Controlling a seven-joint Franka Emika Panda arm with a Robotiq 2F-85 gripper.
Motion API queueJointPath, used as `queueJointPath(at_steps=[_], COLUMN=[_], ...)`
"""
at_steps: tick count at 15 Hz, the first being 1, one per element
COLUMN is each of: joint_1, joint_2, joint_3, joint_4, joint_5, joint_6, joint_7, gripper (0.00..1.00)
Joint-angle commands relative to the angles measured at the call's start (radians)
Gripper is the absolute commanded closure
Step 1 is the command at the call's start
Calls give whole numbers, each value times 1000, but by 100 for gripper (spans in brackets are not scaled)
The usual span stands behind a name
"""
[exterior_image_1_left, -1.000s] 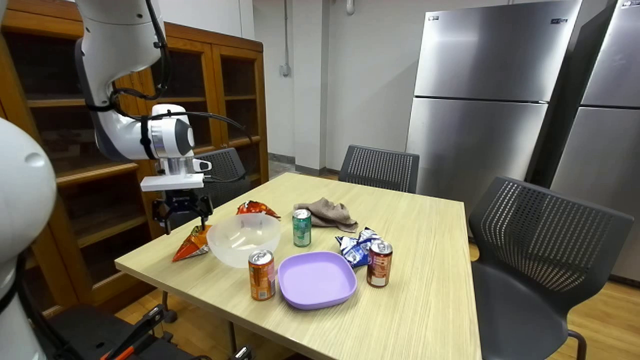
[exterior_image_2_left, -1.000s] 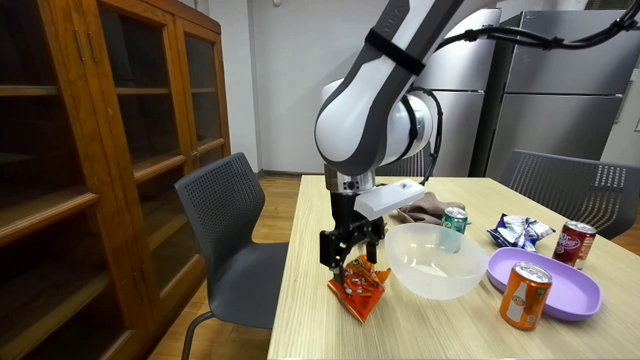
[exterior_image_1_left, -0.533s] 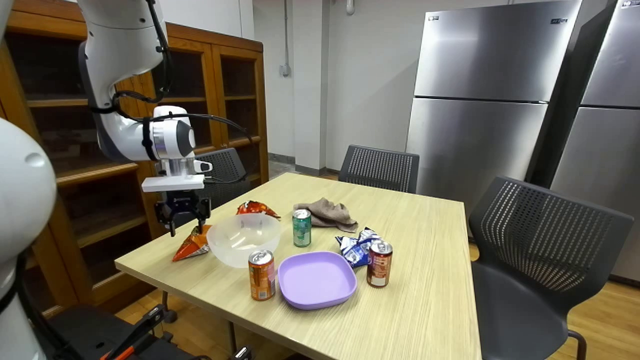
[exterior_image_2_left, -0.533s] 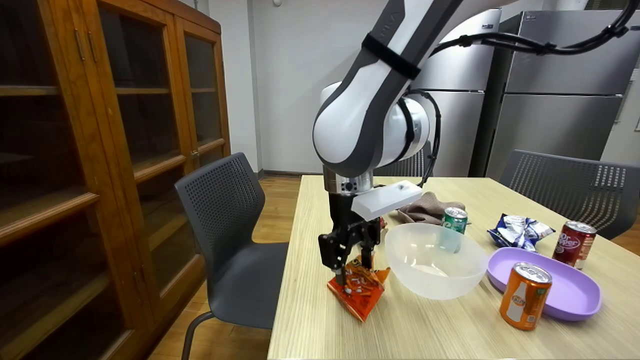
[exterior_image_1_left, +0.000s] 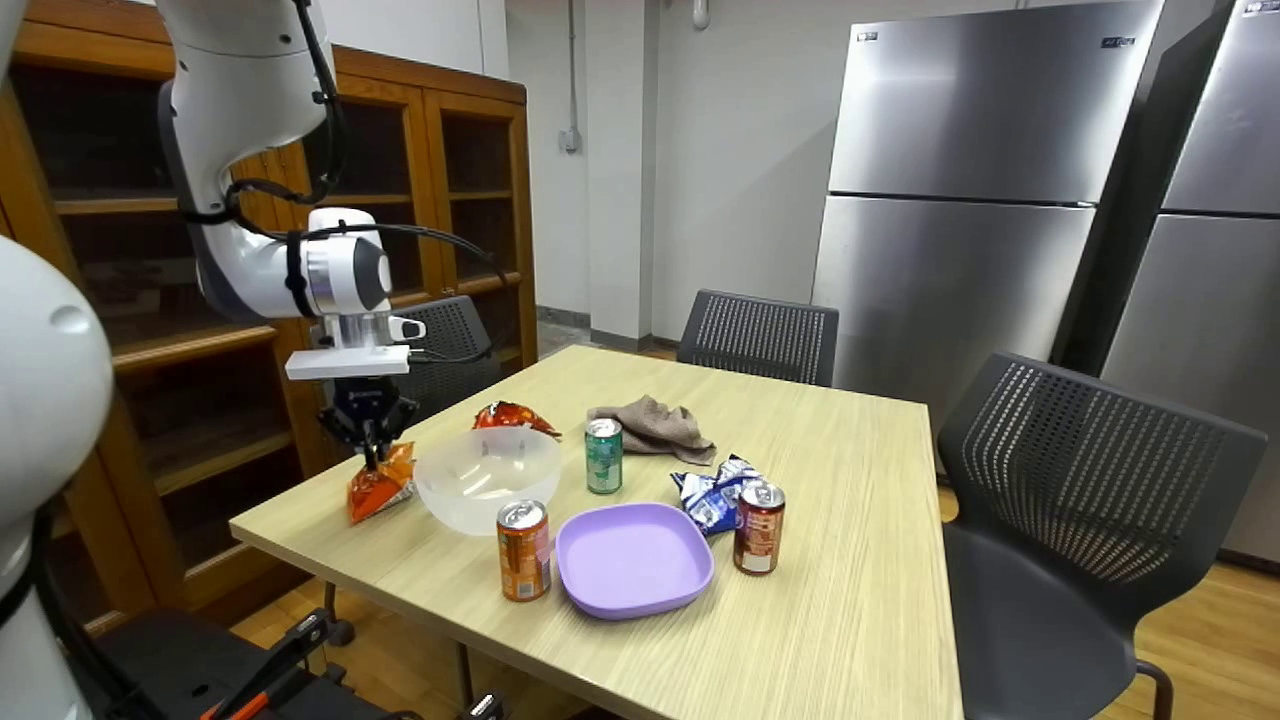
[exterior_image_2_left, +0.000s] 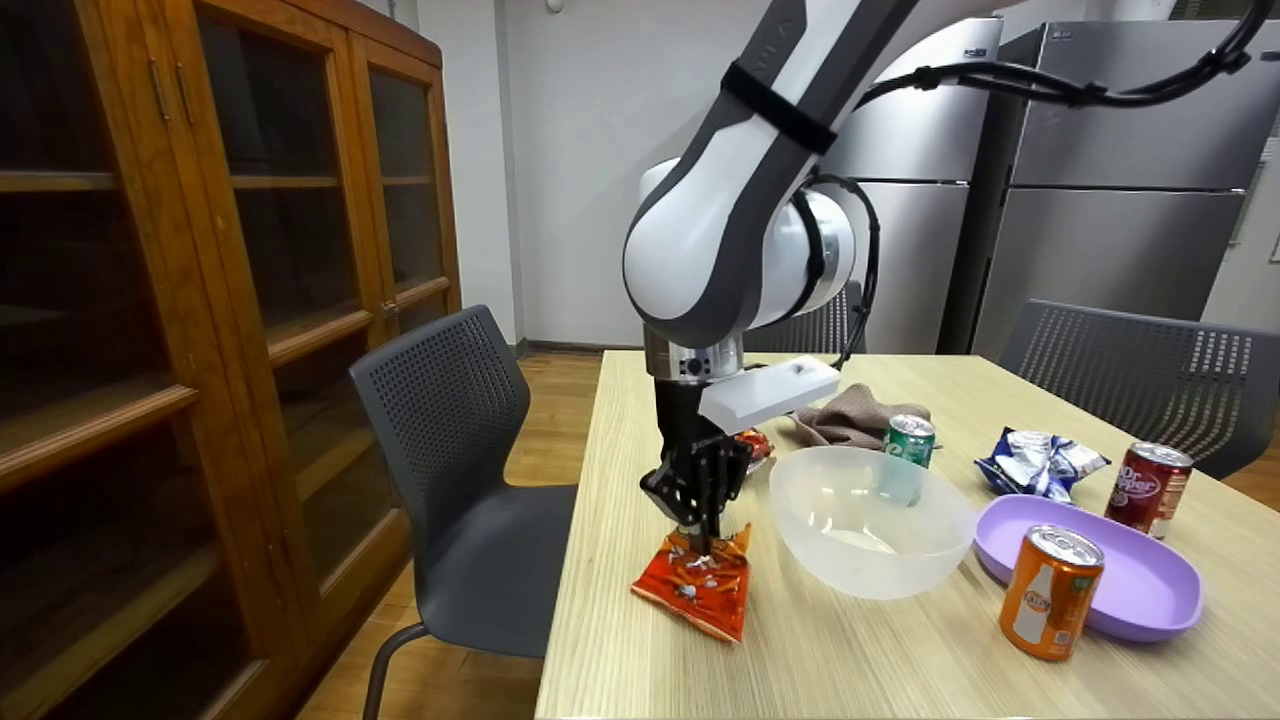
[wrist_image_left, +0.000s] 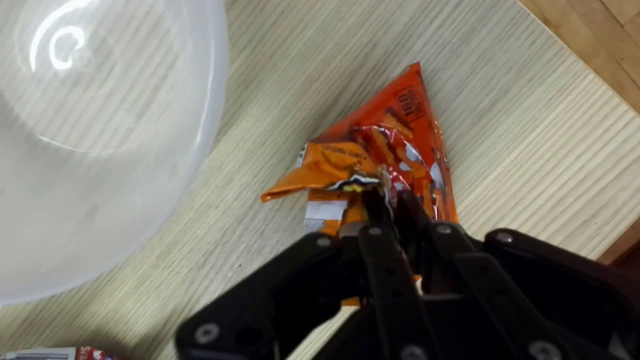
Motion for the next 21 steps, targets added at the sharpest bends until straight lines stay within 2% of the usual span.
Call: queueJointPath(at_steps=[1,6,11,21], joint_1=[22,29,47,-20], joint_2=[-12,-42,-133,-299], joint_3=[-11,-2,-9,-32], joint_4=[12,5,-13,-125], joint_5=[4,4,-15,6], joint_6=[-14,-18,-18,13], joint_7=[25,19,33,31], gripper=[100,100,100,100])
